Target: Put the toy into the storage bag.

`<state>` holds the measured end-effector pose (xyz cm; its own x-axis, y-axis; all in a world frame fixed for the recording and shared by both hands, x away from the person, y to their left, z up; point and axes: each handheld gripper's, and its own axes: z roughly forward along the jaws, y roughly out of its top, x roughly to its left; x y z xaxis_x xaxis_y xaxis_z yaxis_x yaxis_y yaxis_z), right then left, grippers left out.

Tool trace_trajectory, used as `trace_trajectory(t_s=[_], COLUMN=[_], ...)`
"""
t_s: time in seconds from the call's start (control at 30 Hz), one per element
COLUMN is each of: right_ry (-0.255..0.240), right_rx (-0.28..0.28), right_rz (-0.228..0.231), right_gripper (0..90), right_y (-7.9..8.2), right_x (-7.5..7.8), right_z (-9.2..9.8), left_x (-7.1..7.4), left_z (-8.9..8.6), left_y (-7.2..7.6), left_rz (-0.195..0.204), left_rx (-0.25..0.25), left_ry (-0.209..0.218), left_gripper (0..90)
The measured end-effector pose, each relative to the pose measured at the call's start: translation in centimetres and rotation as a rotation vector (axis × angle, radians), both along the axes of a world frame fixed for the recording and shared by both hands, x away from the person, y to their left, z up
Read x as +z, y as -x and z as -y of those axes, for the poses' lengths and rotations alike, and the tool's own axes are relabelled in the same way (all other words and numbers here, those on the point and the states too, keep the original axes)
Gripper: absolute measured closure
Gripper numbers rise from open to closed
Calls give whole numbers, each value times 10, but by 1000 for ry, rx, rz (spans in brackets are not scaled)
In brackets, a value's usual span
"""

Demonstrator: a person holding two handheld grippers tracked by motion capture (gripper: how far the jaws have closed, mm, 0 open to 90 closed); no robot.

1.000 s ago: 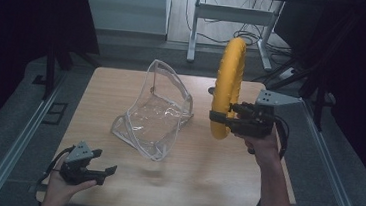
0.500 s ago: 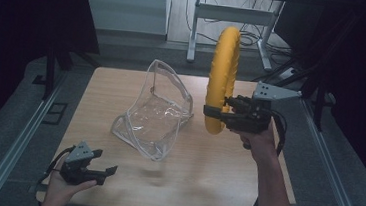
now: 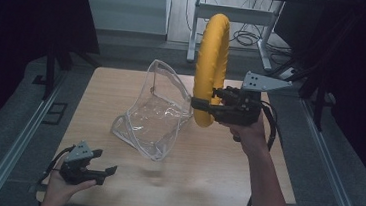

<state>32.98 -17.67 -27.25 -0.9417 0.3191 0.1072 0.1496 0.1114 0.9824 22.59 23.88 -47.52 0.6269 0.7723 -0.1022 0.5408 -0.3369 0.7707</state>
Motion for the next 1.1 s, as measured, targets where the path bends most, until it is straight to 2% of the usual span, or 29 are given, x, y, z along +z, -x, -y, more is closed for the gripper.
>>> trace_trajectory(t_s=[0.4,0.6,0.7,0.93,1.1], right_ry=[-33,-42,-57,-66,-70], right_rx=[36,65,89,121,122], right_rz=[20,15,14,6,-2], right_gripper=[506,505,505,505,505], right_y=[2,3,1,-2,-1], right_x=[9,10,8,6,7], right_z=[-16,-27,-31,-43,-50], left_x=[0,0,0,1,1], left_z=[0,-1,0,0,0], left_y=[0,0,-1,0,-1], left_rz=[0,2,-1,2,0], left_rx=[-2,1,-10,-8,-4], left_ry=[-1,2,19,8,12], left_gripper=[198,198,198,197,198])
